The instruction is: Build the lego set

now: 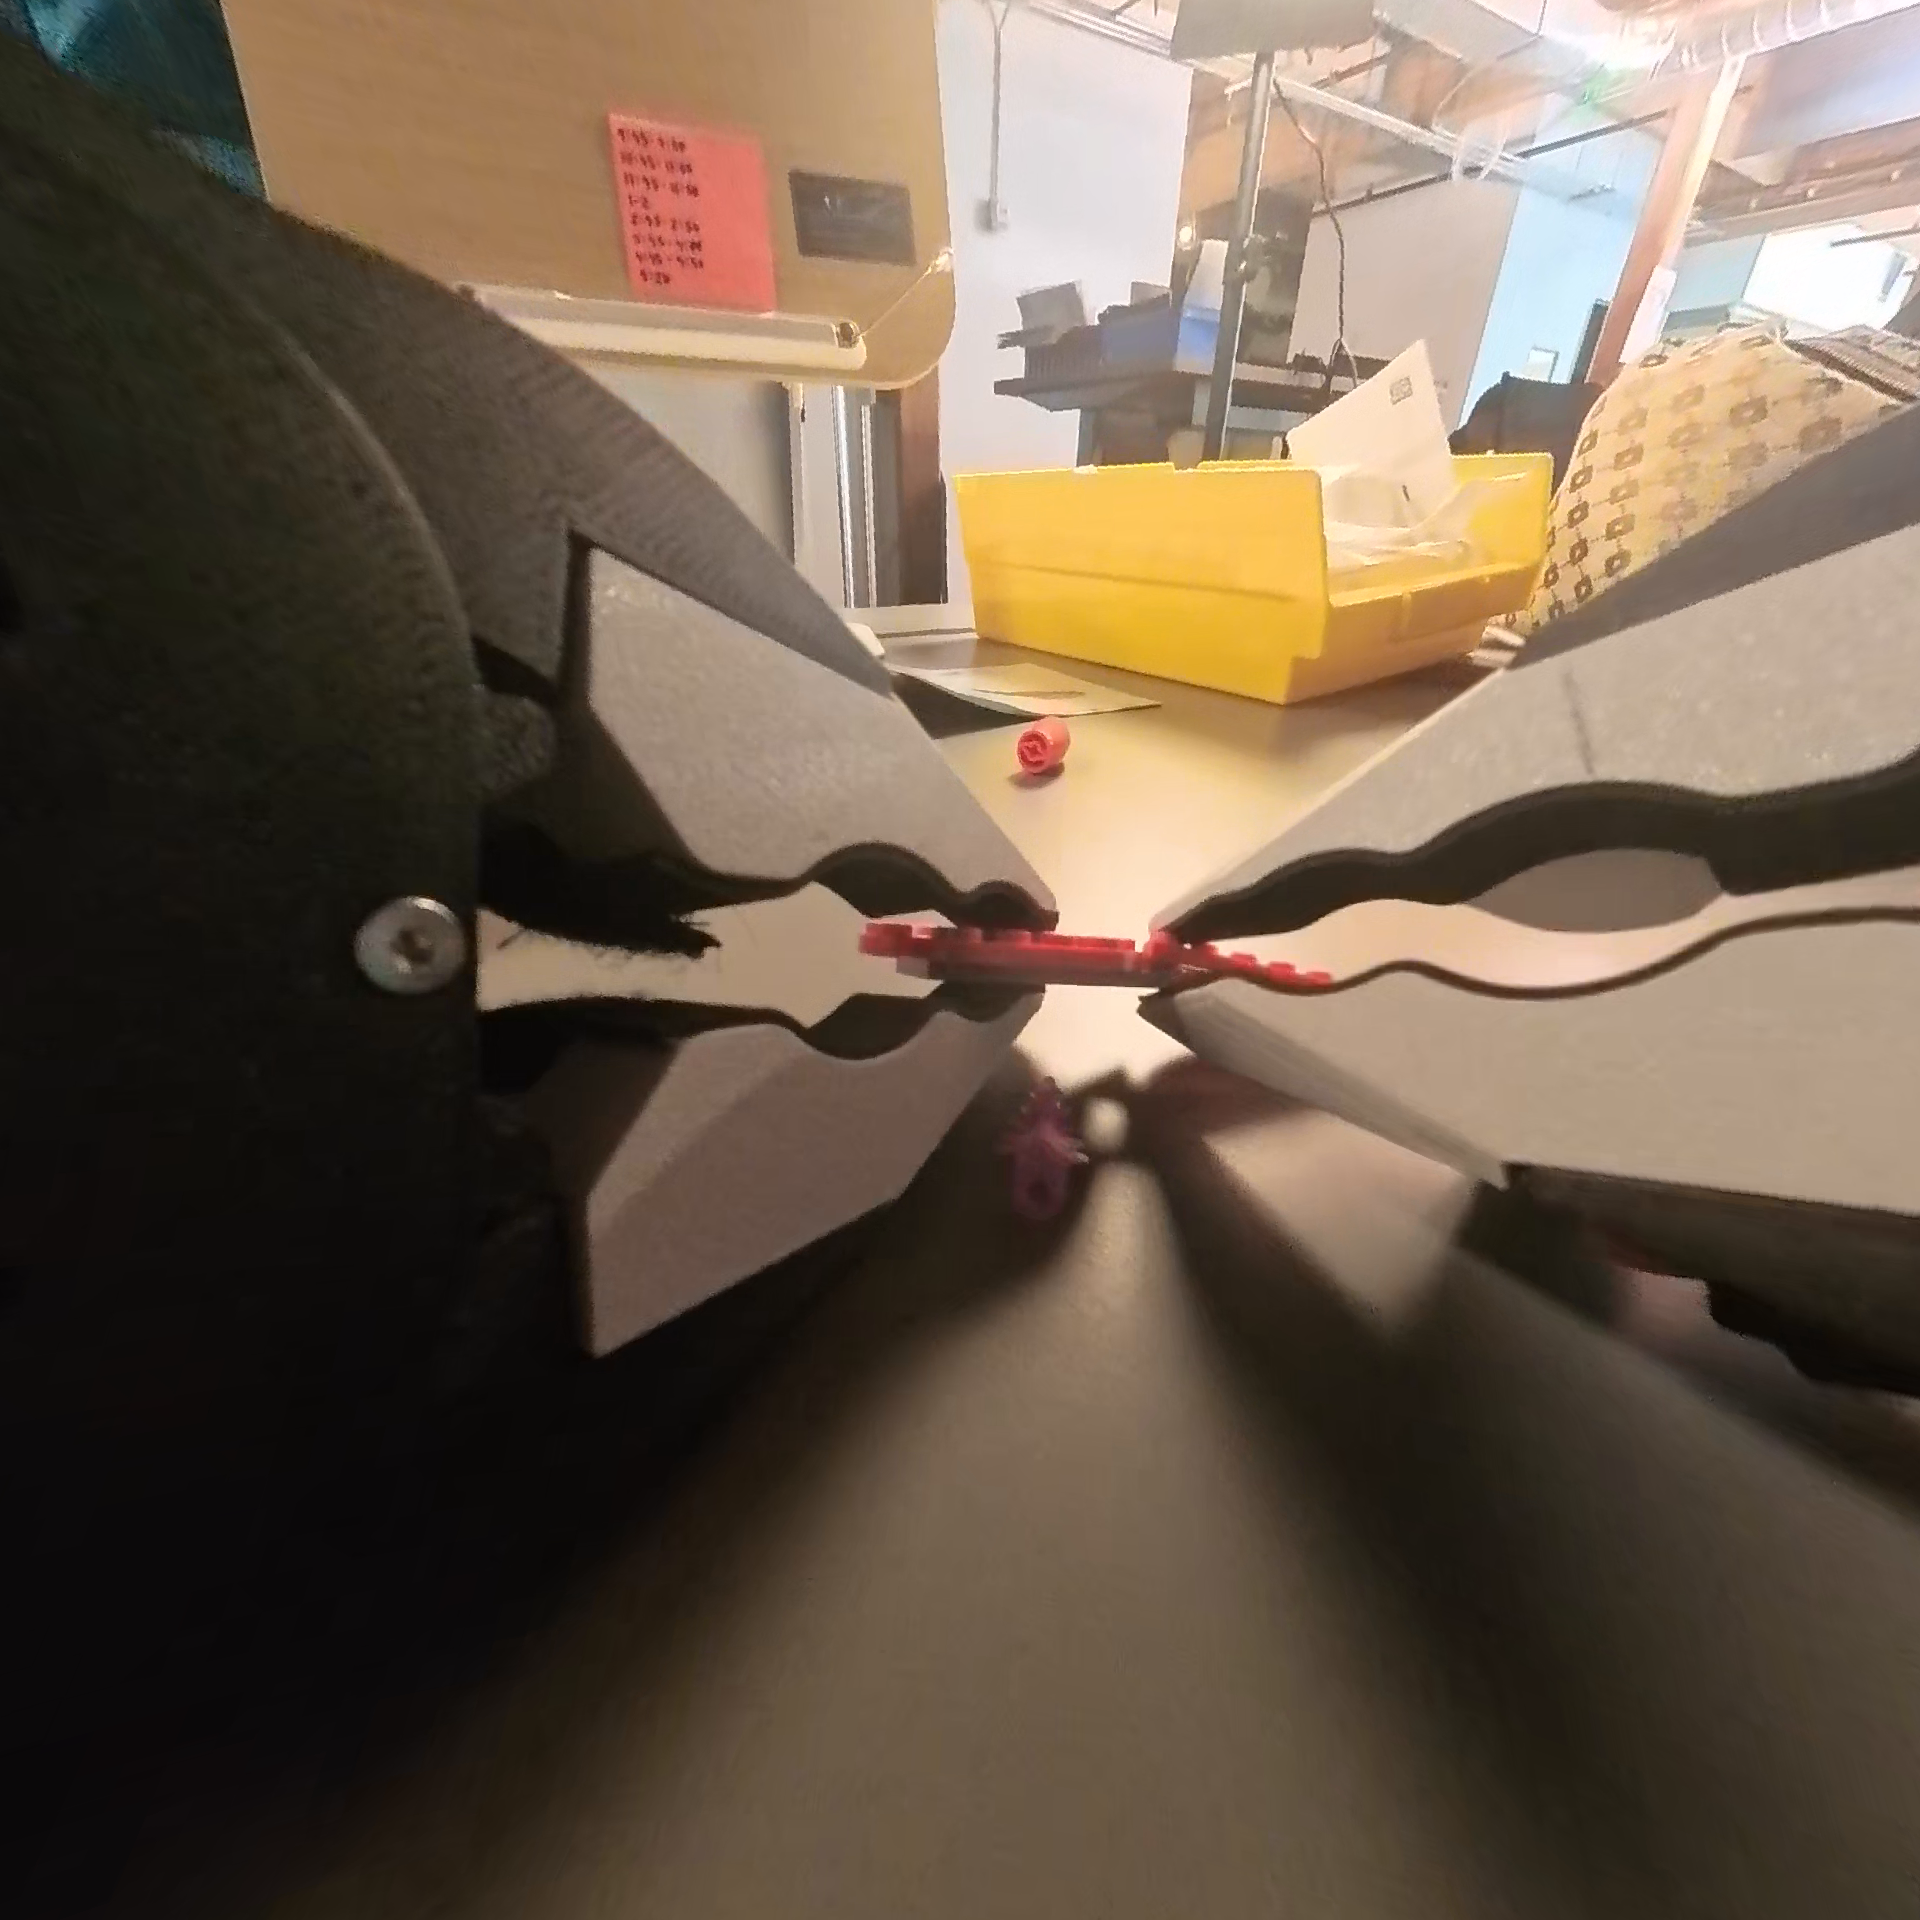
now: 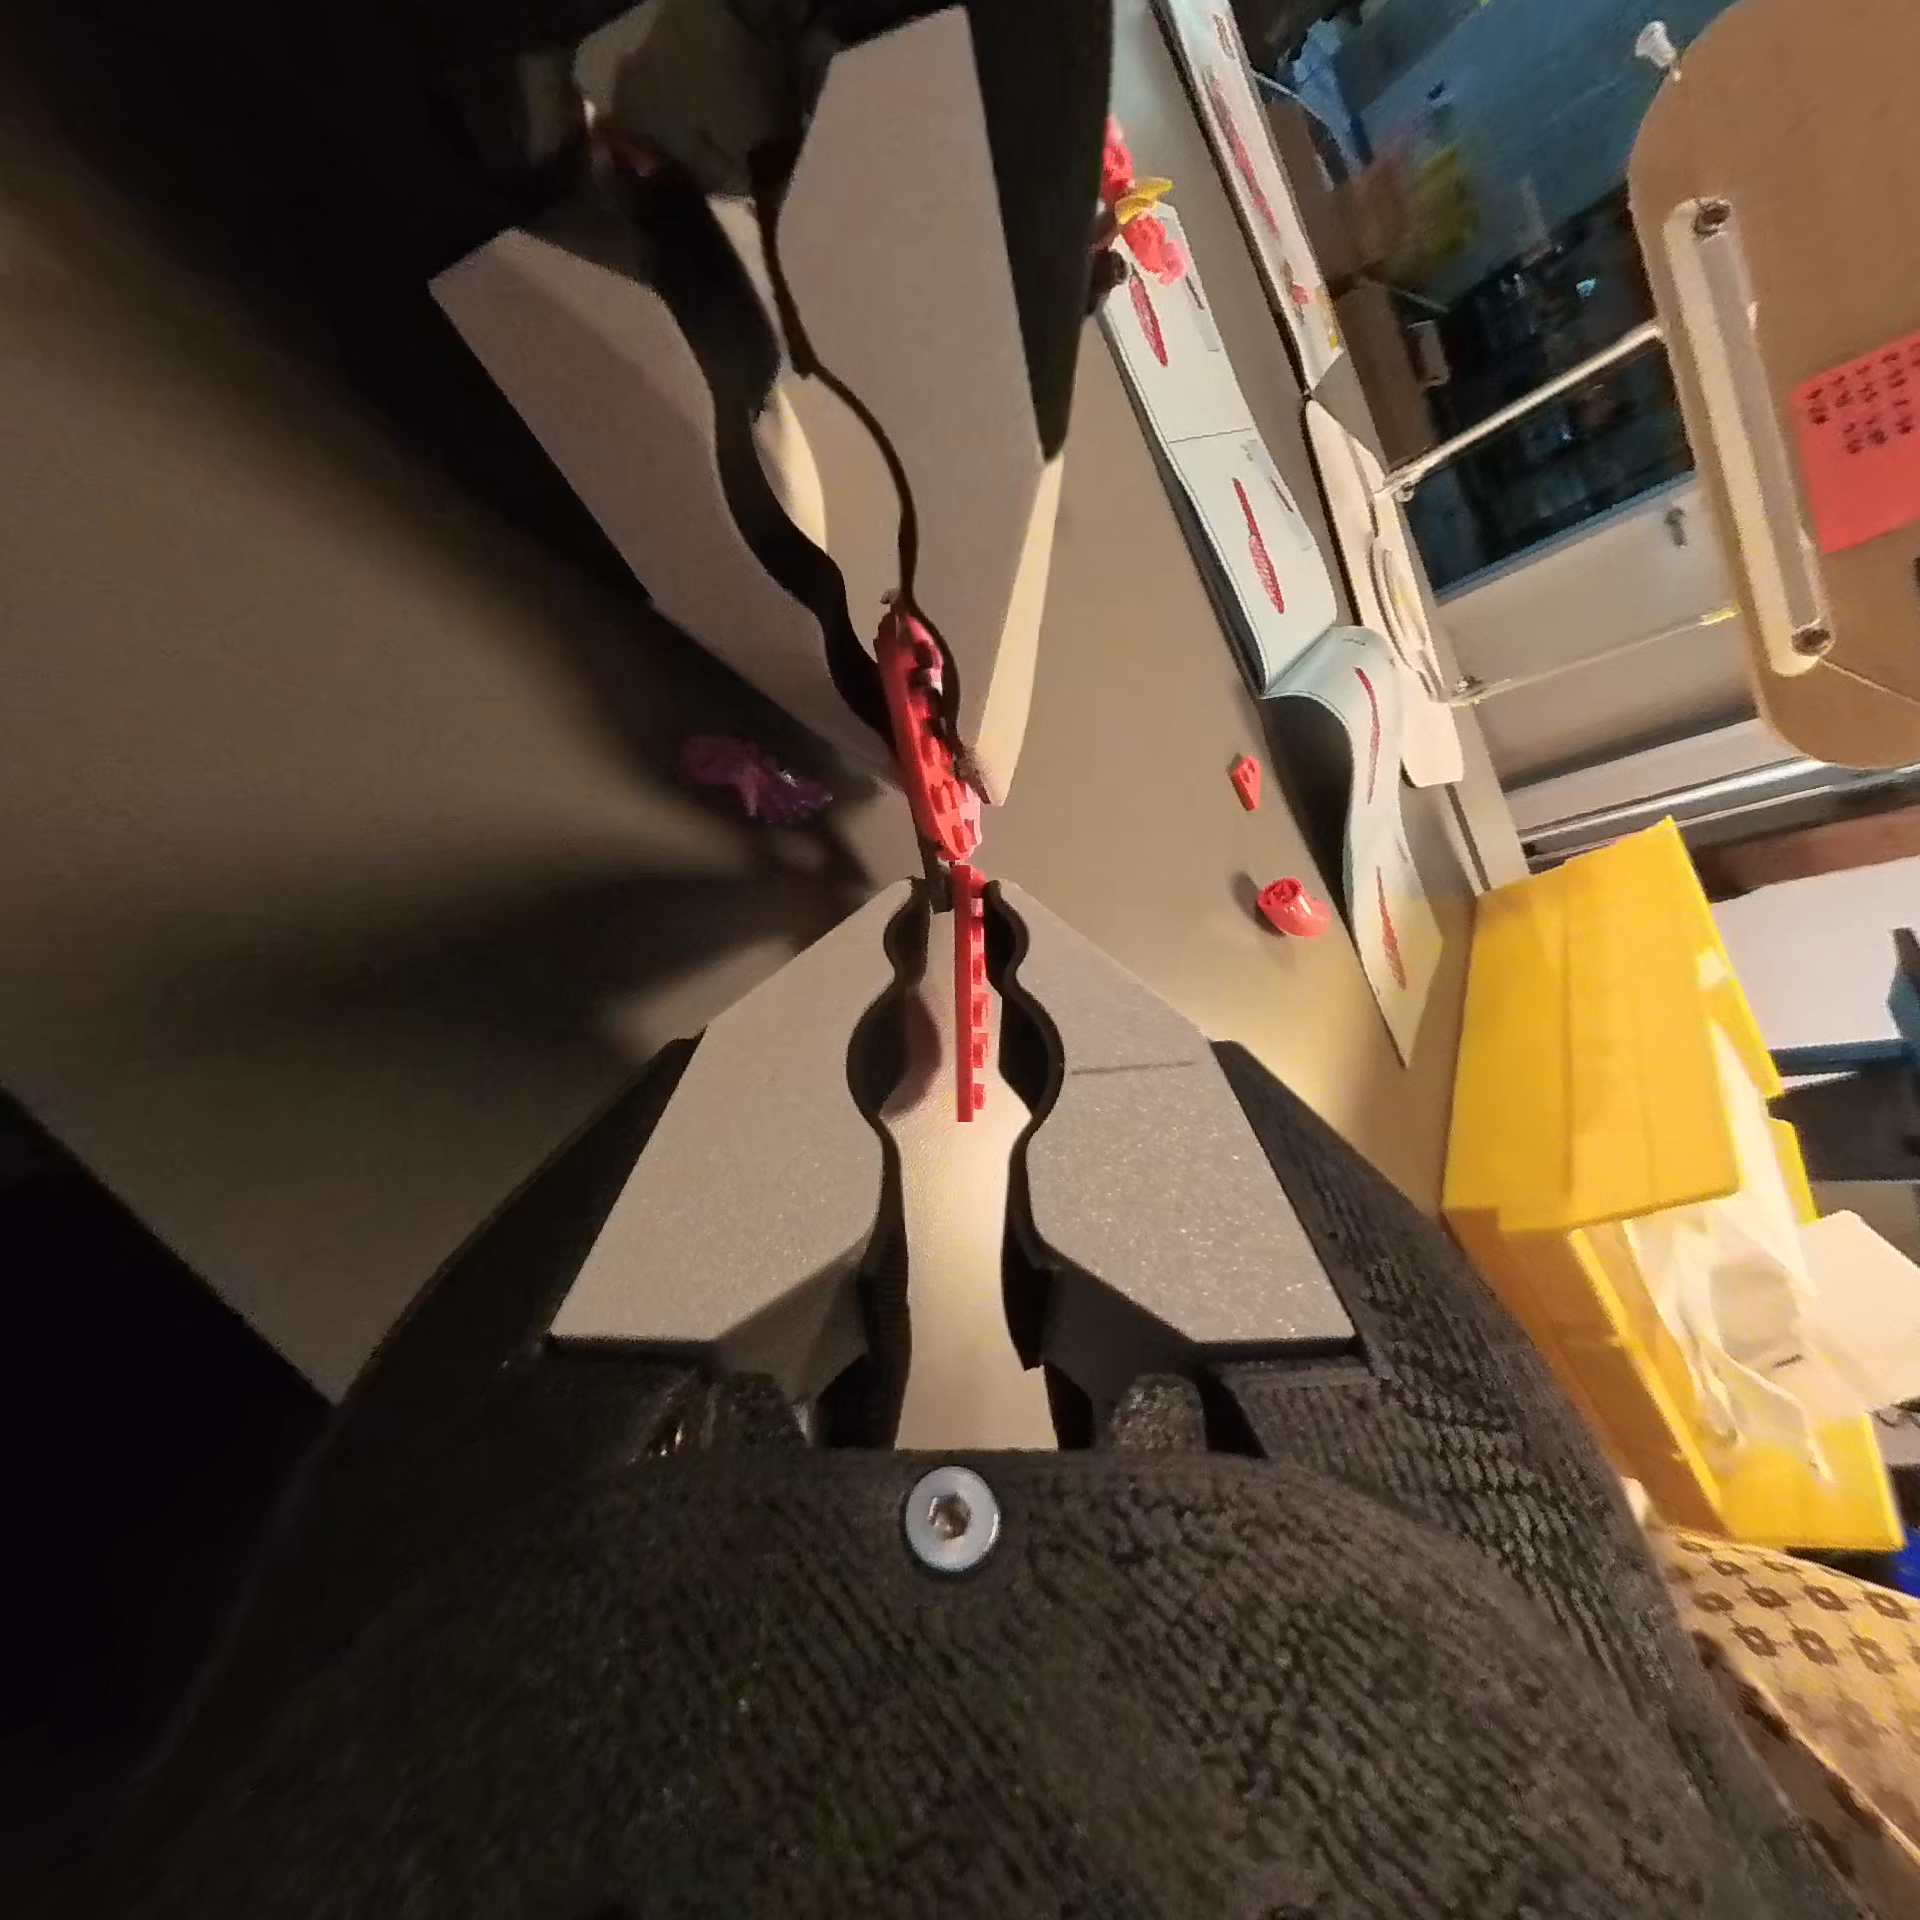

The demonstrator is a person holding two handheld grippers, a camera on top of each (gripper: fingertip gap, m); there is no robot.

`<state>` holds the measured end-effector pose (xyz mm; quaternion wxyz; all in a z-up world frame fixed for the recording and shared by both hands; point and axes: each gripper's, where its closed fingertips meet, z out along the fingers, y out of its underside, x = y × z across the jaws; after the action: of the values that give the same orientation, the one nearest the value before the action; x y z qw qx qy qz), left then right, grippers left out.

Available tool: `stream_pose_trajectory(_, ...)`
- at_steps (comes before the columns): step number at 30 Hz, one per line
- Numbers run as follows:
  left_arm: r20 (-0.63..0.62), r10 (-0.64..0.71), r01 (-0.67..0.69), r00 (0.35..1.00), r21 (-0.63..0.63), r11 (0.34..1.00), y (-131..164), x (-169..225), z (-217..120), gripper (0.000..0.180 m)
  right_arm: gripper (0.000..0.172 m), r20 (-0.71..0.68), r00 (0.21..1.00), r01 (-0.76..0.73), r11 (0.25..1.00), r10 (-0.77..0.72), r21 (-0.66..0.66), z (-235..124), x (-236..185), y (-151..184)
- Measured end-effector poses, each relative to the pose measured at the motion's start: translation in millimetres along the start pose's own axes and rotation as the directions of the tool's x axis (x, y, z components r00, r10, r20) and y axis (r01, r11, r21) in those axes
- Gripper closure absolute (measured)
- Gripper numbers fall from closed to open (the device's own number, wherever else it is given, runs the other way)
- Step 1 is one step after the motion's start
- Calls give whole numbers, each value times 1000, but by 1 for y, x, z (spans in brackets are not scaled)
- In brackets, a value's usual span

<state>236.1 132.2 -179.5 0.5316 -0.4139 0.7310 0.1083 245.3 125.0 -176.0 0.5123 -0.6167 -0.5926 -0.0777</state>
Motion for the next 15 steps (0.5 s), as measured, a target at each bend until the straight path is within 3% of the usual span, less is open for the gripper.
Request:
stream_pose_trajectory(9,-9,-47,47,999,17,999,-1,-2,-2,174,167,-69,969,236,972,-236,-4,-1,3,-3)
stream_pose_trajectory(15,12,-45,44,999,28,999,-4,-5,-4,174,168,-122,903,413,910,-412,-17,-5,6,-6)
